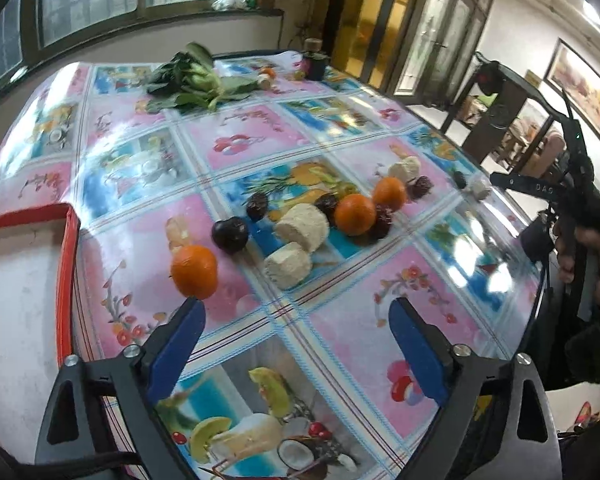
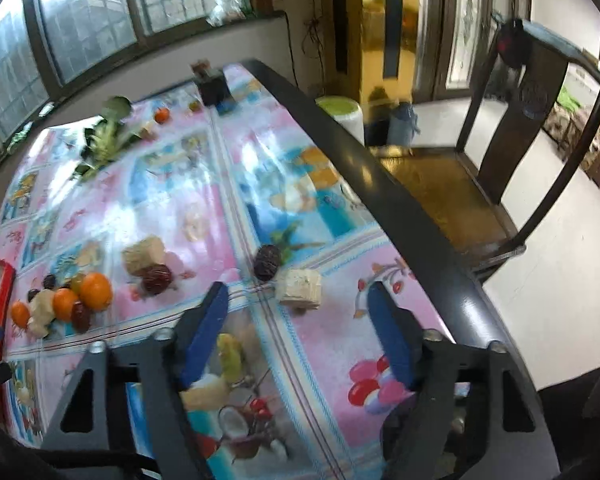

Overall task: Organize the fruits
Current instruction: 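Grasp the pale rice-cake piece with the right gripper while the left gripper grasps an orange, then carry the orange with the left gripper into the tray while the right gripper carries the rice cake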

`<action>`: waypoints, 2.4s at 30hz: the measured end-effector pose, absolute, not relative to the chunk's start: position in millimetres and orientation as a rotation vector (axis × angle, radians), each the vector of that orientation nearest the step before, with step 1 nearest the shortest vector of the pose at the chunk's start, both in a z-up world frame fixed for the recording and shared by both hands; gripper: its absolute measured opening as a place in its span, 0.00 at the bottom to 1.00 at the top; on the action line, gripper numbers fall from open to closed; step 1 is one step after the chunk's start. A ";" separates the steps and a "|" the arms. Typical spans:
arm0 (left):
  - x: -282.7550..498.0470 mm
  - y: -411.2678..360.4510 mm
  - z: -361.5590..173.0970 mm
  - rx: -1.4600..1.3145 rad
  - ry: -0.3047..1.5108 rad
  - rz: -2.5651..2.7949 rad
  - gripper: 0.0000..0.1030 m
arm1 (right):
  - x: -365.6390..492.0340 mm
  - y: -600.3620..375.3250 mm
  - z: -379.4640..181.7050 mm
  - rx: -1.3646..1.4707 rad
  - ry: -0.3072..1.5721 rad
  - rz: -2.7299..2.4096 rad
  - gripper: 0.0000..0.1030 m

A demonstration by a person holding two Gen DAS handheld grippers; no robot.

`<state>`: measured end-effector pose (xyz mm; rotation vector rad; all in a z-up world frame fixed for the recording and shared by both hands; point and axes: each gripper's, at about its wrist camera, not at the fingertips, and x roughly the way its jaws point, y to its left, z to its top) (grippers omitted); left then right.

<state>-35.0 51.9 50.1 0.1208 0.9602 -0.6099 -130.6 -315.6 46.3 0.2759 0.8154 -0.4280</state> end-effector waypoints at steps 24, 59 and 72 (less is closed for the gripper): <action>24.5 63.6 17.4 0.206 1.088 -0.582 0.57 | -110.7 -302.9 12.9 0.171 0.892 -0.397 0.28; -26.6 128.6 90.5 0.029 0.967 -0.103 0.30 | -117.8 -143.6 79.6 0.051 0.821 0.080 0.29; -64.7 259.1 72.5 -0.027 1.034 0.189 0.30 | -50.9 66.3 82.2 0.028 0.882 0.495 0.30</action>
